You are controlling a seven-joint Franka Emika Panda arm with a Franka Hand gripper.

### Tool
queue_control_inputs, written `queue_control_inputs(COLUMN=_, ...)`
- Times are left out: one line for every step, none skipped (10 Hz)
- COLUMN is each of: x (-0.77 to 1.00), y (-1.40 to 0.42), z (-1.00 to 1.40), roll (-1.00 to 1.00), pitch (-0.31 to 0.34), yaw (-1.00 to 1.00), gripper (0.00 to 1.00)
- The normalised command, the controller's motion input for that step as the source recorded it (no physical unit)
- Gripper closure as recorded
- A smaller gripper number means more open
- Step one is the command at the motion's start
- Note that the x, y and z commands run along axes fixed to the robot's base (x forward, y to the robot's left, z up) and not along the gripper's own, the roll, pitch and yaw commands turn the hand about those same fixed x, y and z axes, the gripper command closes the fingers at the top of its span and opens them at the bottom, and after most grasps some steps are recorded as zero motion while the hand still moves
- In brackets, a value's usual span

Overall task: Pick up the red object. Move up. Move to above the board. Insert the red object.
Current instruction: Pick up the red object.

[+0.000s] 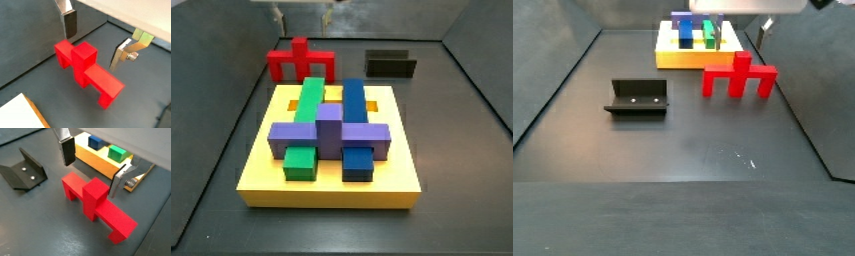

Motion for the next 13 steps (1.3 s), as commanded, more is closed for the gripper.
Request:
queue_control_inputs(x=-0.13, y=-0.1, z=-0.33, roll=0.47, pitch=0.0, yaw=-0.19, gripper=0.0)
queue_control_inputs(x=-0.14, y=0.0, z=-0.33, roll=0.45, pitch=0.0, yaw=-0.19, gripper=0.0)
queue_control_inputs(x=-0.27, y=0.05, z=-0.29, roll=0.39, pitch=0.0, yaw=-0.1, gripper=0.0)
queue_control_inputs(x=-0.2, y=0.02, z=-0.22, roll=0.3, pitch=0.0, yaw=-0.02, gripper=0.0)
queue_control_inputs(x=-0.15, y=0.01, z=-0.2, roll=0.27, pitch=0.0, yaw=0.0, gripper=0.0)
queue_control_inputs(x=-0.08, y=0.07, z=-0.13, roll=0.17, pitch=0.0, yaw=0.08, gripper=0.0)
queue_control_inputs(x=0.0, y=0.01, z=-0.15, roll=0.19, pitch=0.0, yaw=0.14, gripper=0.0)
queue_control_inputs(x=0.0, y=0.07, z=-0.18, roll=0.22, pitch=0.0, yaw=0.09, gripper=0.0)
queue_control_inputs(x=0.0, y=0.05, z=-0.15, roll=0.21, pitch=0.0, yaw=0.0, gripper=0.0)
queue_control_inputs(x=0.0, y=0.04, z=-0.2, roll=0.25, pitch=0.0, yaw=0.0, gripper=0.0)
queue_control_inputs(x=0.0, y=0.03, z=-0.16, roll=0.2, pitch=0.0, yaw=0.0, gripper=0.0)
queue_control_inputs(x=0.0, y=0.0, z=-0.04, roll=0.09, pitch=0.0, yaw=0.0, gripper=0.0)
queue_control_inputs(x=0.0, y=0.0, z=0.0, roll=0.0, pitch=0.0, yaw=0.0, gripper=0.0)
